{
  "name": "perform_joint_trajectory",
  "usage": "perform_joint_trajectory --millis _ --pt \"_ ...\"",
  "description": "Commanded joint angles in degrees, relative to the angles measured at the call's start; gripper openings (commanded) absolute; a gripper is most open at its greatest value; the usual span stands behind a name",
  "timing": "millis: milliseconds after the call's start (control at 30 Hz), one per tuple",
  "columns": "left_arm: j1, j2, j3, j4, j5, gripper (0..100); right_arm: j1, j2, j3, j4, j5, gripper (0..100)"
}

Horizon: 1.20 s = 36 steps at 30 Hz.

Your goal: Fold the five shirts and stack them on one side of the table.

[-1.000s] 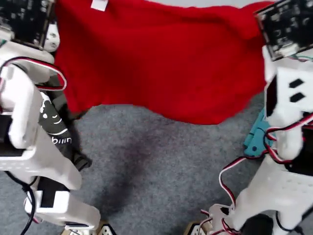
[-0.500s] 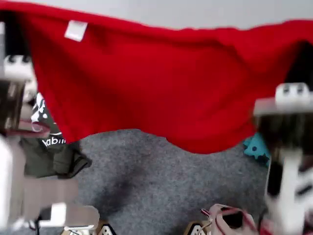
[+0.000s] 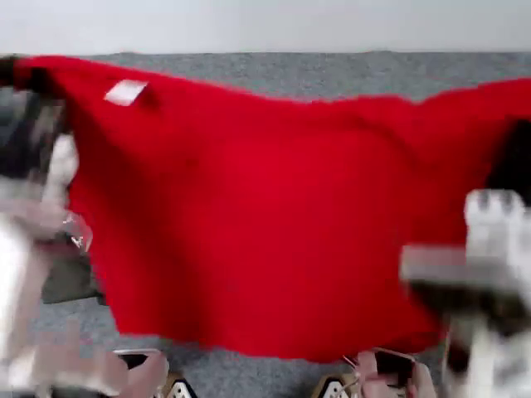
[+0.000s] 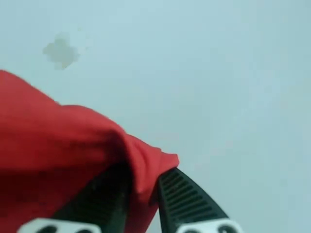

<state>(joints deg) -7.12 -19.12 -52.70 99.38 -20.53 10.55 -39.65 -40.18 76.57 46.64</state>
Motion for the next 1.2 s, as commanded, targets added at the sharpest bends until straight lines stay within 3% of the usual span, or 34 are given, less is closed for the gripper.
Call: perform_joint_trajectory --millis 0,133,267,333,467,933,1167 --pt "-0.4 -0.8 21.2 -5.0 -0.5 0 -0.3 8.6 8.2 1.8 0.2 1.0" --pt "-0.4 -0.7 45.7 -21.4 -0.6 0 -2.0 17.1 18.5 1.1 0.4 1.0" --pt "-0.4 -0.4 66.7 -42.5 -0.7 0 -3.4 25.9 25.7 -6.7 0.2 1.0" --pt "-0.4 1.5 72.7 -51.1 -2.5 0 -3.6 29.8 28.0 -11.8 0.1 1.0" --pt "-0.7 10.8 72.4 -58.0 -3.9 0 -3.6 36.8 29.2 -21.8 -1.6 1.0" --pt "-0.8 42.6 33.5 -58.3 -3.9 0 -6.1 47.2 29.1 -52.3 -3.3 1.0" --pt "-0.3 50.8 15.7 -44.8 -4.0 0 -7.1 50.0 29.1 -55.8 -3.1 1.0"
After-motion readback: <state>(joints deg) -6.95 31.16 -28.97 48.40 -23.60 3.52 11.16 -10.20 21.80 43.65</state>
